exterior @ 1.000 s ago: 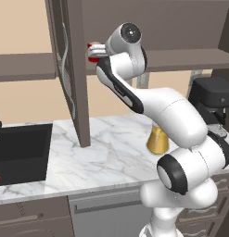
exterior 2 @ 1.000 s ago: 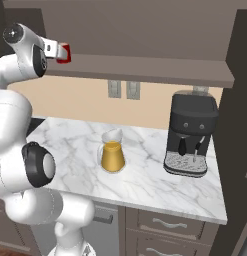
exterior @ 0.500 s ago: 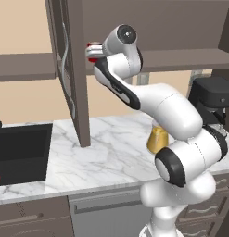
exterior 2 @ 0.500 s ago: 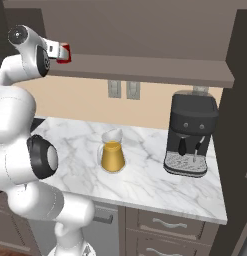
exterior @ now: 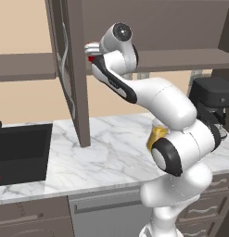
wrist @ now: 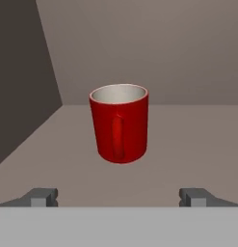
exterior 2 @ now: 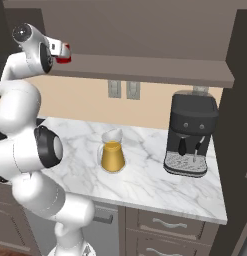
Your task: There is a tray on the dining counter. Grab the cup, mug, and pitcher and place them on the tray. The pitcher may be placed next to the tray if it cannot fit the tray.
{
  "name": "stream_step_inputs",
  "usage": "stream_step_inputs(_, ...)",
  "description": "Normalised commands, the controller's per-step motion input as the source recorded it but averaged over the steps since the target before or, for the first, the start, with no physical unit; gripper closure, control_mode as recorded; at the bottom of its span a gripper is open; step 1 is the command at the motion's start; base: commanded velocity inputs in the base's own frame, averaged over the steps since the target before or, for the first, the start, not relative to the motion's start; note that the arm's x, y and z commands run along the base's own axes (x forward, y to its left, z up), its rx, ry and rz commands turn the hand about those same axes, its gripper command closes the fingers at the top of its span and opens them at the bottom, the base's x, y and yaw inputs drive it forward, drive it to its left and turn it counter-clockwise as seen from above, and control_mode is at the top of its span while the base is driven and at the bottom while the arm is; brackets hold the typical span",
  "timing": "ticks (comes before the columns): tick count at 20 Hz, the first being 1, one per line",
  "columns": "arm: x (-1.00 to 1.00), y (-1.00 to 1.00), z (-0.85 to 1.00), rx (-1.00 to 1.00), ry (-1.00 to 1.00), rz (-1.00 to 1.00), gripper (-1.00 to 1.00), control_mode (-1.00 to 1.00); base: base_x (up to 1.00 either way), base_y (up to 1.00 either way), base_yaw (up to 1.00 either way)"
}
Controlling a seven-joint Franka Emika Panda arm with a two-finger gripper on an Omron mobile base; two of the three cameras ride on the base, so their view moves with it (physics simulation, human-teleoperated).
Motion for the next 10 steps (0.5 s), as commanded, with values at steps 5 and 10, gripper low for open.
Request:
stream_step_inputs(5,0.23,0.00,-0.04,0.00,0.00,0.00,-1.00,-1.00,0.00,0.00,0.00)
stream_step_inputs(10,0.17,0.00,-0.10,0.00,0.00,0.00,-1.00,-1.00,0.00,0.00,0.00)
